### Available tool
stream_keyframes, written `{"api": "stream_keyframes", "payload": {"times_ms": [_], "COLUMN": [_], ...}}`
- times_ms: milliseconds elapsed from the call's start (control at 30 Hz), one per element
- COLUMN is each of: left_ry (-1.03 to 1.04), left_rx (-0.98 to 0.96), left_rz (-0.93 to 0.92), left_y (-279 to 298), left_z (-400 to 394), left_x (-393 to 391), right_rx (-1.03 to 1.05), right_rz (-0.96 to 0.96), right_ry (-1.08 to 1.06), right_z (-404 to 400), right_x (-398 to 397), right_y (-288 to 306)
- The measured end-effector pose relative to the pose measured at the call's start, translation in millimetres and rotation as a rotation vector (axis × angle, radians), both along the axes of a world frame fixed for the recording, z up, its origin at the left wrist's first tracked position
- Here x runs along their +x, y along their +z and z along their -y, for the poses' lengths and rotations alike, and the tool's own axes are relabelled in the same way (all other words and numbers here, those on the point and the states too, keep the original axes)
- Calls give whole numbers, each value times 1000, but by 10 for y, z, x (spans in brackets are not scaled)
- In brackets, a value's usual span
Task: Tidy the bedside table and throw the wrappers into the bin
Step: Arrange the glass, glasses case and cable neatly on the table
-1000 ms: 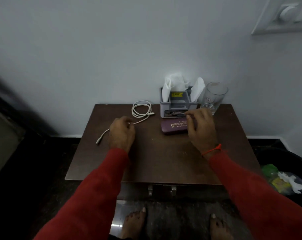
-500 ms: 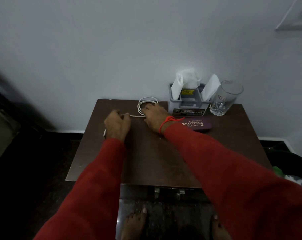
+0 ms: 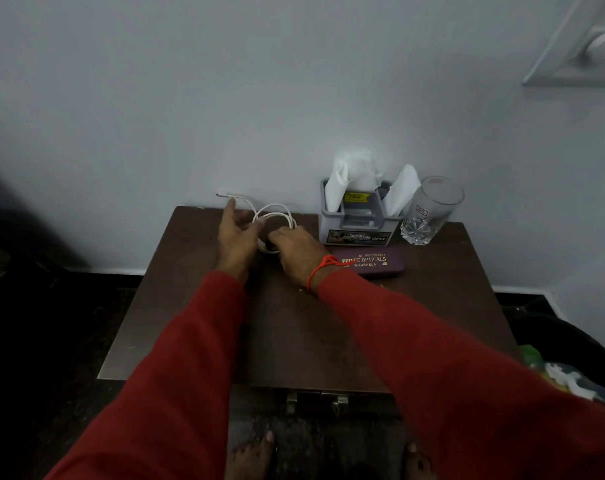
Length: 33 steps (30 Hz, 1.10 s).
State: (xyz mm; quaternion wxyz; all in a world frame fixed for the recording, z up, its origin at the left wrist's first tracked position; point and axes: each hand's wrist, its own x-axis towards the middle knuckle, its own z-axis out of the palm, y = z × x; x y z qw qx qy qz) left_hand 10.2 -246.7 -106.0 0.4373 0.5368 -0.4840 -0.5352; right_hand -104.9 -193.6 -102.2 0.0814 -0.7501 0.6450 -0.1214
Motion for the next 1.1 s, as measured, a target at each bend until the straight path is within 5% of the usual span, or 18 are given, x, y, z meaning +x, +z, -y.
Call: {"api": "stream_keyframes", "payload": {"times_ms": [100,300,400,533,733,1100], "left_ry": [-70,-350,-360,-325,-366,-404], "left_rx": [17,-299,-234,-64,-193,-177], "left_rz": [27,775,1034,1001,878,1052], "left_y": [6,29,172,72,-87,-1], "left_z": [85,181,105,98,209,174], "left_x": [33,-78,-195,-171,-89,-135], "right_rx": [19,3,60,66,-17,-386], "right_rz": [8,35,-23,-58,-120,283], "right_ry": [0,-33,-15,-3,11,-10], "right_z": [-27,-116,-121,-144,-143,-1352], "right_x": [-5,4,8,-26,-81,-197], "right_y": [-15,-3,-19,67,155,560]}}
